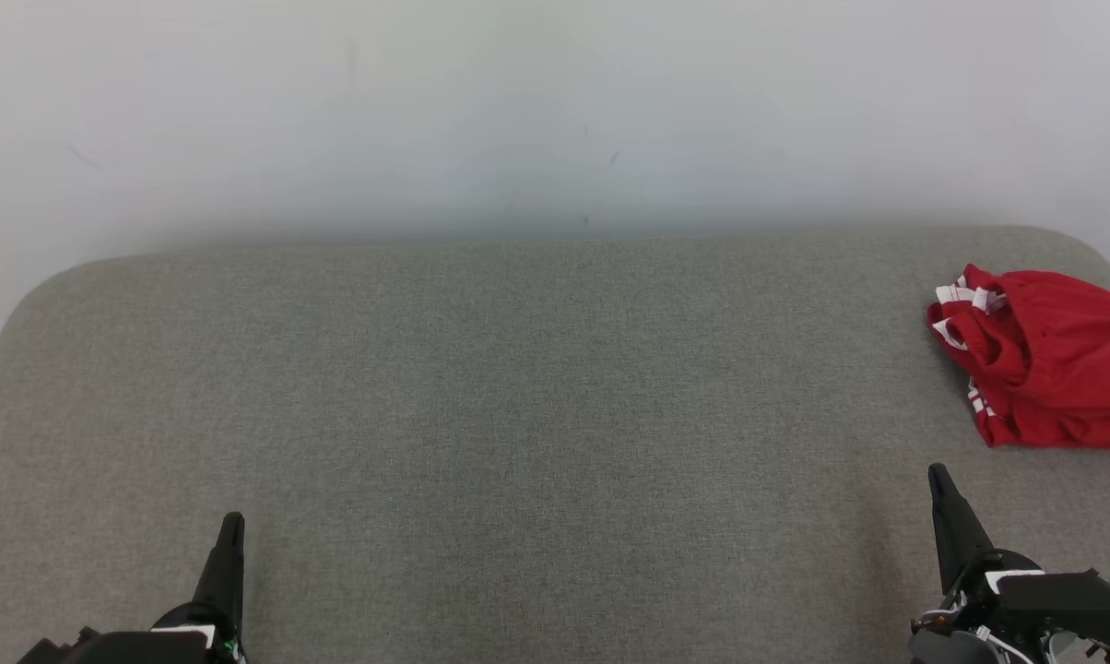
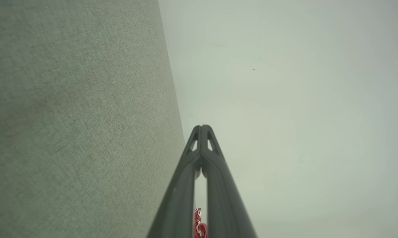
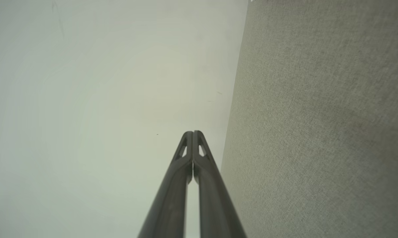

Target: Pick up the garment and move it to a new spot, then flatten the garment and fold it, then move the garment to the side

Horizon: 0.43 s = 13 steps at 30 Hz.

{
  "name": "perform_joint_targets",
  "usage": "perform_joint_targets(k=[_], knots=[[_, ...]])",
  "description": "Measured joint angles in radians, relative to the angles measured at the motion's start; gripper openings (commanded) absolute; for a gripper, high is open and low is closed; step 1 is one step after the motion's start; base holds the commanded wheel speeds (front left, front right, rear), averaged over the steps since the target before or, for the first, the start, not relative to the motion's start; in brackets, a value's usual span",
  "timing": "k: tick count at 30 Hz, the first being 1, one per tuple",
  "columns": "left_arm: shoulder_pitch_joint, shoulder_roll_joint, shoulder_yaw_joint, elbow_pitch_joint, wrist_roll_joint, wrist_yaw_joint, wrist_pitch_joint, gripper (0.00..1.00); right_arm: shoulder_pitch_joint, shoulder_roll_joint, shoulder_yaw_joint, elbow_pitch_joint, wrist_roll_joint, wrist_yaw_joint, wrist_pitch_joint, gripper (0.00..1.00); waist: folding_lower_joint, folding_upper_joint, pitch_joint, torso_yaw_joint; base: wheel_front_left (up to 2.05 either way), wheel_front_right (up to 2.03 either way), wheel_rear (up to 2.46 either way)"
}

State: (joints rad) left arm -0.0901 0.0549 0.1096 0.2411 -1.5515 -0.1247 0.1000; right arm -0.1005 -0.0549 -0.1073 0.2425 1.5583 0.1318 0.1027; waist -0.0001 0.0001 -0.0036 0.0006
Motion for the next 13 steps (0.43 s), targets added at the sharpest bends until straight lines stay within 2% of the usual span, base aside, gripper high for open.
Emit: perform_joint_targets(k=[13], knots=[[-0.014,-0.005,0.003,0.004,-0.058,-0.004,0.016,0.00,-0.004,0.004,-0.008,0.002,0.053,0.000,0.012,0.00,0.0000,0.0000,0.007,-0.001,0.00,0.00,0.00]])
